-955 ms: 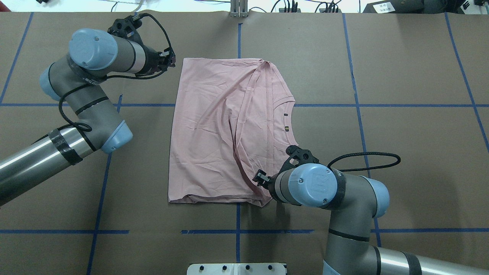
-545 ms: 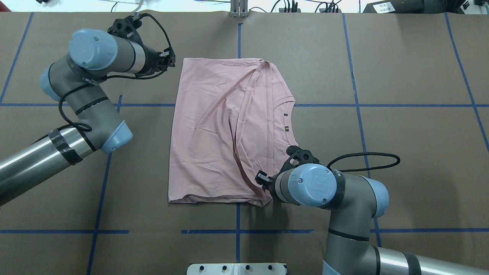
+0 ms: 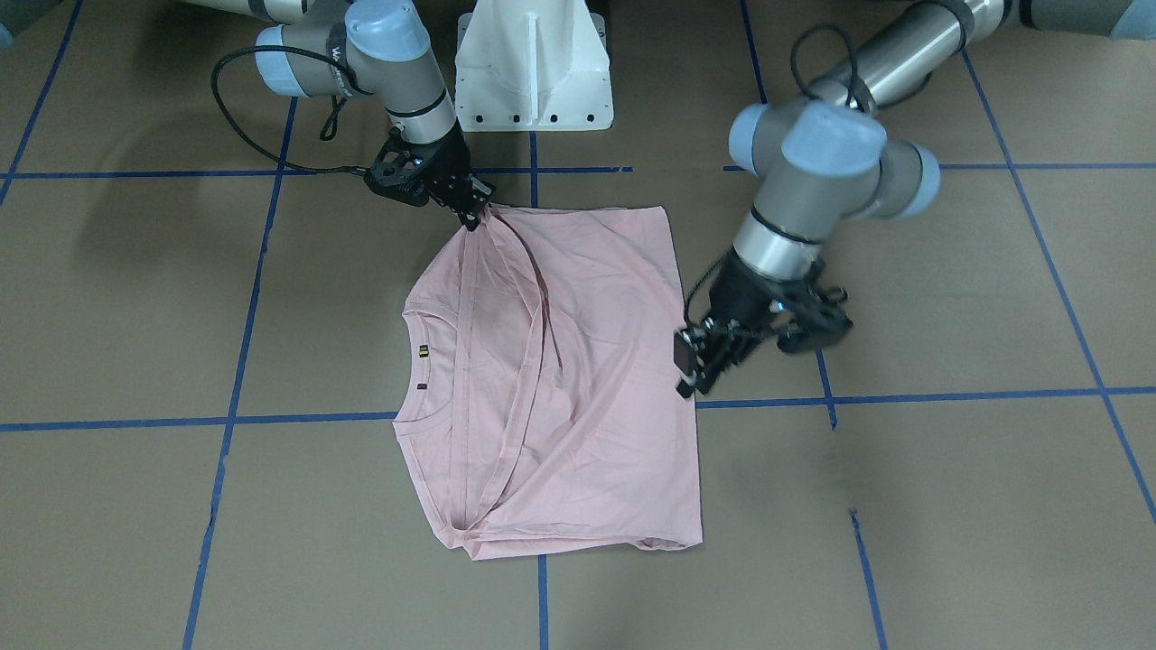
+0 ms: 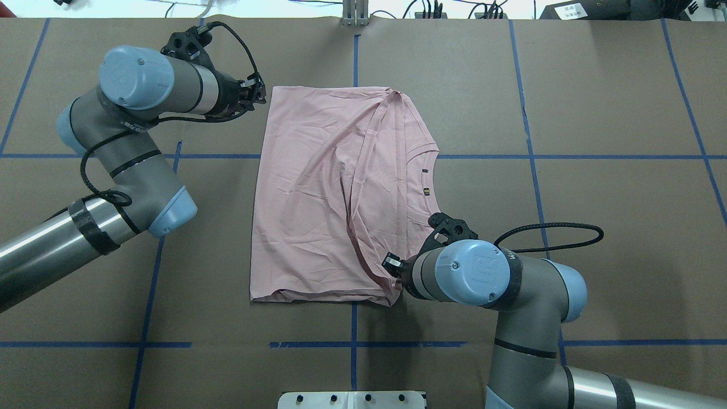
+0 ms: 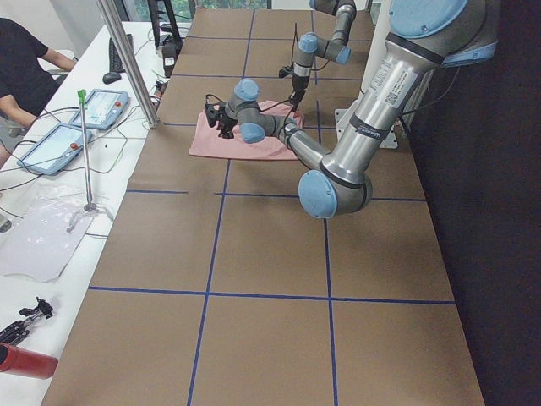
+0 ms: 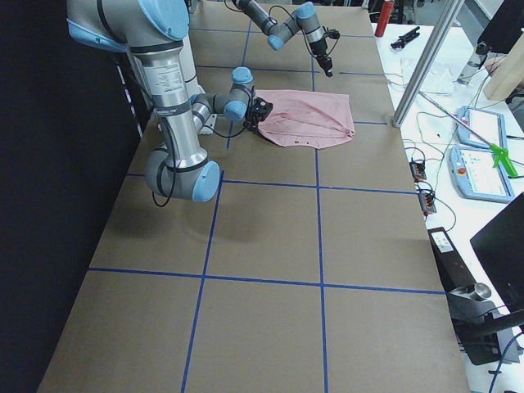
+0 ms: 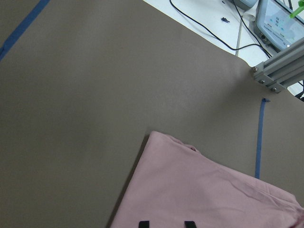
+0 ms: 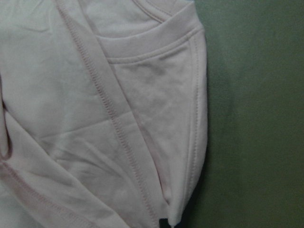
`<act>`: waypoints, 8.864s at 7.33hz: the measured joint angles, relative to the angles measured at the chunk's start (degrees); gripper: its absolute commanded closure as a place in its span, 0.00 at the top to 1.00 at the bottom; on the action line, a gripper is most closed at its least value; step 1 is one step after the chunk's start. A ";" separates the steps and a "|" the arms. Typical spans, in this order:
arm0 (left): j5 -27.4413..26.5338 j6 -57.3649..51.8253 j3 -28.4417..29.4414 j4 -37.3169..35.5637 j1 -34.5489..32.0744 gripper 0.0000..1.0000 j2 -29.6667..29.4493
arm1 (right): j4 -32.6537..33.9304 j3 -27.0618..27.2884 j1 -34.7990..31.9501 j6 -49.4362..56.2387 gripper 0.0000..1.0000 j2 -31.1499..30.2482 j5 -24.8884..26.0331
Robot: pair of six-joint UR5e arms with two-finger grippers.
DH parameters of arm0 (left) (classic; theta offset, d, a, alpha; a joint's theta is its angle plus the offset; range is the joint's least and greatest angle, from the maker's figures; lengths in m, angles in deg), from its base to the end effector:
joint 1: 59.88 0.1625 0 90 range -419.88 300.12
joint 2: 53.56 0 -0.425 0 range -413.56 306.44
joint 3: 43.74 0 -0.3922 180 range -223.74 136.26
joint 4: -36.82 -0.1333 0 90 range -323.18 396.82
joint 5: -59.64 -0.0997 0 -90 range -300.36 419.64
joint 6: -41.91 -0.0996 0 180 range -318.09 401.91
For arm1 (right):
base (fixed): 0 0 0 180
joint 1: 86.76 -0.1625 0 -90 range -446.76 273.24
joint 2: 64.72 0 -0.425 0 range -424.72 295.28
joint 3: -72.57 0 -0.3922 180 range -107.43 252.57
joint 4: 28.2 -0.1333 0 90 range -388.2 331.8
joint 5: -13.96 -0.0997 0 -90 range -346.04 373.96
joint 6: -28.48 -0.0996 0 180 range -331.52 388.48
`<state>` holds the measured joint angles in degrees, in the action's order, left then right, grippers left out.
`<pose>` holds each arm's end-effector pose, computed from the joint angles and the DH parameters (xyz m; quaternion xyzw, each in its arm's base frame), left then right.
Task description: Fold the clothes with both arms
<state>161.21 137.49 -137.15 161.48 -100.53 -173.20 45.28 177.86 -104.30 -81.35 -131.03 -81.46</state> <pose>0.4322 -0.5205 0.2628 0.0872 0.5537 -0.2727 0.7819 -0.5480 -0.3031 0.2790 -0.0511 -0.4642 0.2623 0.8445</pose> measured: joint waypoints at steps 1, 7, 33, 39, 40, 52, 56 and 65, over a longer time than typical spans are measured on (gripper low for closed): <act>-1.41 4.12 -7.86 -4.38 3.63 0.46 3.45 | 0.00 1.28 -0.04 -0.02 0.00 -0.75 0.00; -10.49 21.33 -16.23 -10.12 21.19 0.55 14.10 | 0.00 3.16 -0.13 -0.12 0.00 -1.90 0.27; -6.99 5.70 -17.61 -31.49 6.54 0.00 -0.49 | -0.27 -4.73 -22.06 -3.12 0.00 7.61 -10.92; -9.00 -2.94 2.47 -17.88 1.94 0.43 -6.50 | -2.94 -27.26 -24.41 3.56 0.99 19.44 -12.99; -9.19 -6.58 9.55 -11.05 -0.22 0.43 -7.55 | -6.58 -34.71 -25.56 7.66 1.00 22.32 -13.49; 29.72 -79.29 -2.48 -9.58 -42.50 0.46 20.91 | 2.54 -30.39 -67.90 93.38 1.00 -3.33 -40.56; 30.45 -105.27 -7.27 -38.23 -54.94 1.00 22.19 | 16.94 -21.46 -74.80 113.29 1.00 -12.78 -40.89; 30.40 -106.23 -7.31 -37.44 -54.99 1.00 35.68 | 29.08 -4.75 -72.01 119.02 1.00 -23.85 -35.81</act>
<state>191.62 31.26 -144.46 124.04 -155.52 -137.52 74.36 173.11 -176.31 37.67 -154.89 -117.26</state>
